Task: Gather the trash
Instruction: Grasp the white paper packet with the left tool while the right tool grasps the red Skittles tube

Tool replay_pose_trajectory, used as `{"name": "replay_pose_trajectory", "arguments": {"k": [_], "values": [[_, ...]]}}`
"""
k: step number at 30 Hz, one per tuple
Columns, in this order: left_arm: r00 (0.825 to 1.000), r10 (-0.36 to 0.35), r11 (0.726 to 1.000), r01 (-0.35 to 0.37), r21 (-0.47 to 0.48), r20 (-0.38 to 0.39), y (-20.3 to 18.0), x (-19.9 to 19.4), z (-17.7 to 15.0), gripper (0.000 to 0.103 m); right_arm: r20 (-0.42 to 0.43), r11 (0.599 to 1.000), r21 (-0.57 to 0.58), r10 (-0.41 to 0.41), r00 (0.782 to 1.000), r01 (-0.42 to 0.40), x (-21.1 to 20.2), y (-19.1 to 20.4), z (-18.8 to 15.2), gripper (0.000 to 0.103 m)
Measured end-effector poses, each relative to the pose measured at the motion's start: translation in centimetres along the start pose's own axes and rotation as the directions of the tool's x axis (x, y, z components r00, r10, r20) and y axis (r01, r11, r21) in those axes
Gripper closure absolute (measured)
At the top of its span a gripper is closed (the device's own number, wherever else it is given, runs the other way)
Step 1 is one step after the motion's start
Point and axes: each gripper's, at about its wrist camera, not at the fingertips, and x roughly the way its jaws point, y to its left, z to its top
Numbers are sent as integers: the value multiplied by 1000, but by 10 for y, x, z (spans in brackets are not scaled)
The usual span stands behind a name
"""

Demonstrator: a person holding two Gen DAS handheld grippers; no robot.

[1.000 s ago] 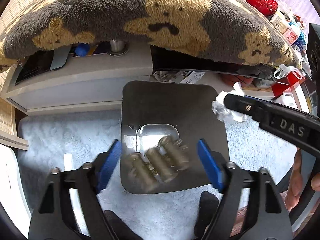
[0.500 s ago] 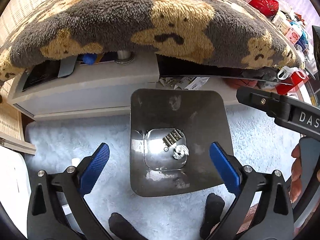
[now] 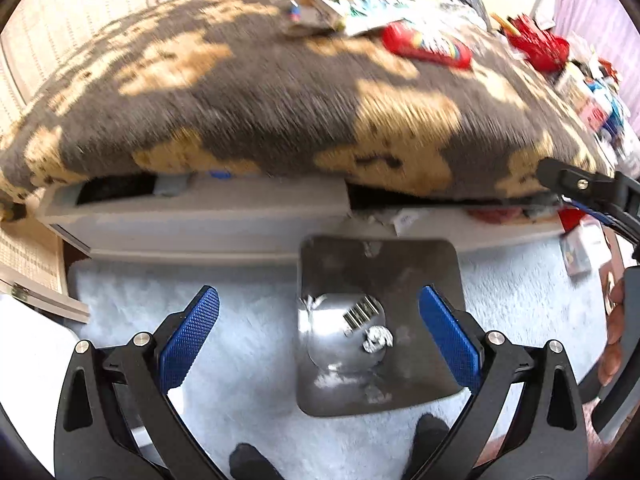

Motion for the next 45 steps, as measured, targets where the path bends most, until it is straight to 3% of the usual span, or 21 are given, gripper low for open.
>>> {"name": "replay_pose_trajectory", "arguments": {"k": [13, 21, 32, 35, 39, 45], "values": [[987, 100, 993, -92, -70, 124, 51, -28, 87, 8, 77, 993, -115, -10, 997, 19, 22, 43, 57, 3], [977, 55, 998, -46, -49, 207, 49, -35, 149, 9, 145, 987, -152, -37, 989, 60, 41, 58, 68, 3], [988, 3, 1000, -6, 19, 157, 25, 10, 186, 14, 147, 978, -182, -76, 986, 102, 73, 65, 77, 3], [991, -7, 1000, 5, 18, 134, 24, 23, 190, 22, 156, 975, -189, -88, 984, 117, 79, 67, 78, 3], [992, -40, 999, 39, 11, 116, 24, 32, 193, 32, 152, 974, -196, -82, 985, 111, 86, 70, 81, 4], [992, -58, 998, 58, 4, 112, 25, 37, 197, 32, 135, 981, -183, -39, 990, 64, 90, 77, 83, 4]]}}
